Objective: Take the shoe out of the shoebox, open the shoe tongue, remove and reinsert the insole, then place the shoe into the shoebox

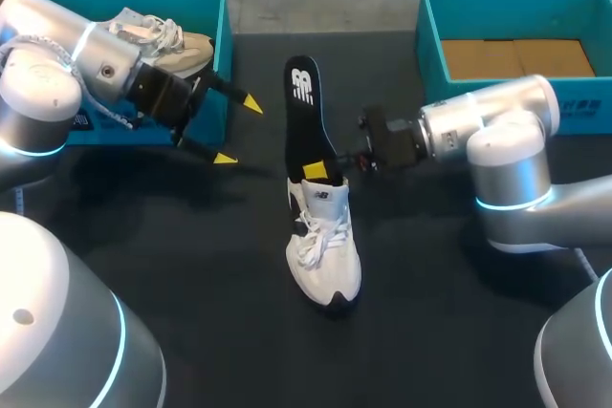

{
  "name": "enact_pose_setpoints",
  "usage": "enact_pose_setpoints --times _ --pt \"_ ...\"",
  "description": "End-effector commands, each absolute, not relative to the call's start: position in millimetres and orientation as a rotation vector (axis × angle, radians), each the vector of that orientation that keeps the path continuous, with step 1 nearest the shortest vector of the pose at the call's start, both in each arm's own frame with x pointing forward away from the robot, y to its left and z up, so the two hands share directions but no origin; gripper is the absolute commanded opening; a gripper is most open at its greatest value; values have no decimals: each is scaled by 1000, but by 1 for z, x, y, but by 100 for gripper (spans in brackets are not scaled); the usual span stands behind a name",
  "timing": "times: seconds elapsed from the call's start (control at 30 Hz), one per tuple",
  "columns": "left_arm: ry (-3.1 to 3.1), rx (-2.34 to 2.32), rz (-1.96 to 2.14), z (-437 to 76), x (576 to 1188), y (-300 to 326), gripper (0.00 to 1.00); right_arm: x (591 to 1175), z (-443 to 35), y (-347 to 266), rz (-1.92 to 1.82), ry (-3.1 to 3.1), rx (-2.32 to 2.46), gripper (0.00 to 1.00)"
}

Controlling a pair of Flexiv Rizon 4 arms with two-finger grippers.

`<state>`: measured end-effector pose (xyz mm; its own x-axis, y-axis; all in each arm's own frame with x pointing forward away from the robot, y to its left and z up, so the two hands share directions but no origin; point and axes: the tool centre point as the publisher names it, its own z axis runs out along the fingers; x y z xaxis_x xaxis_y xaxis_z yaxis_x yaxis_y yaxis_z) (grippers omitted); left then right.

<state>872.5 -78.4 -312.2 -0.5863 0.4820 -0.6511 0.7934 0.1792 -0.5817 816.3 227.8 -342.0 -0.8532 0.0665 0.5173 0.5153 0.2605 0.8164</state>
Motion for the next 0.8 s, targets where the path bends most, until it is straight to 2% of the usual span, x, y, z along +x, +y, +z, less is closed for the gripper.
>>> enact_pose_setpoints --times 0.03,0.5,0.57,0.63,0.8 --pt "2137 1214 -1370 -313 873 -78 100 818 -337 231 -1613 -2172 -529 24" --pt "2139 1216 -1373 -315 873 -75 100 832 -321 224 -1632 -2204 -508 23" --pt "2138 1217 -1373 -315 873 -74 100 833 -321 224 -1628 -2205 -506 17" --pt "2137 1217 -1373 -315 873 -74 100 833 -321 224 -1625 -2204 -508 0" --pt "2138 1217 -1375 -314 873 -74 100 832 -324 225 -1611 -2200 -502 0"
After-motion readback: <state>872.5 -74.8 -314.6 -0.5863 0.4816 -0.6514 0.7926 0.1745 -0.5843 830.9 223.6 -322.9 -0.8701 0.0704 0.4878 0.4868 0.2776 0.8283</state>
